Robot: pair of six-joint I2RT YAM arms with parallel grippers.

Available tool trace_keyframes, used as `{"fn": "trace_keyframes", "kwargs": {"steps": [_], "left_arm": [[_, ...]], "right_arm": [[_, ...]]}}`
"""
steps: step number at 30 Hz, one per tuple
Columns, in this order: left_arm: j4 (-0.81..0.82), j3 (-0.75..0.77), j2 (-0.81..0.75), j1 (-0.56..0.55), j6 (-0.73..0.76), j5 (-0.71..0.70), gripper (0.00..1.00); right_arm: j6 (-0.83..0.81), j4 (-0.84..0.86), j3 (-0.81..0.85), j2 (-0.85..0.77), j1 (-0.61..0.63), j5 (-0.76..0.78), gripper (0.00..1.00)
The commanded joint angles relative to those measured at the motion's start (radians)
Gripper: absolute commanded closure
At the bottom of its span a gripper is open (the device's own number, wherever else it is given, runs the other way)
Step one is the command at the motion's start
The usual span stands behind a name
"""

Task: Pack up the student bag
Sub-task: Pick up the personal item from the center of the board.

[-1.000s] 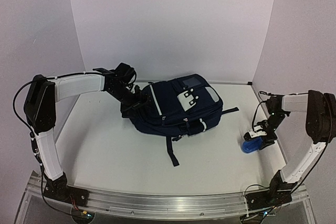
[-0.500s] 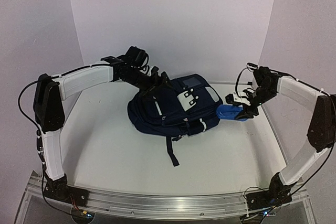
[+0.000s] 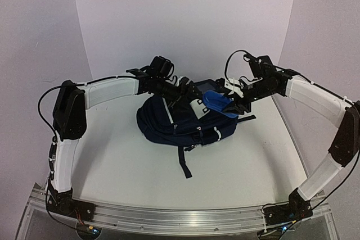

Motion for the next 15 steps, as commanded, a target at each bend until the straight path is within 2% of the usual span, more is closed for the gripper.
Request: {"fn": "trace_keyframes", "kwargs": {"steps": [1,5,11,15], "left_arm": [[0.085,0.069,-0.003,-0.005,-0.014,0.075,0.18],[0.108,0.007,-0.04,-0.002,-0.024,0.059,0.18],[0.248,-0.253,-0.215,0.051,-0.084,-0.029,0.19],[0.204,-0.264,-0.251,0.05,-0.035,-0.014,0.16]], "right_arm": [[0.096,0.086,0.06,0.03,0.047,0.048,0.42],[0.1,0.091,0.06,0.044,0.057,0.056,0.43],[0.073,0.09,0.001,0.009,0.058,0.078,0.44],[0.057,0.09,-0.023,-0.001,0.058,0.077,0.44]]}}
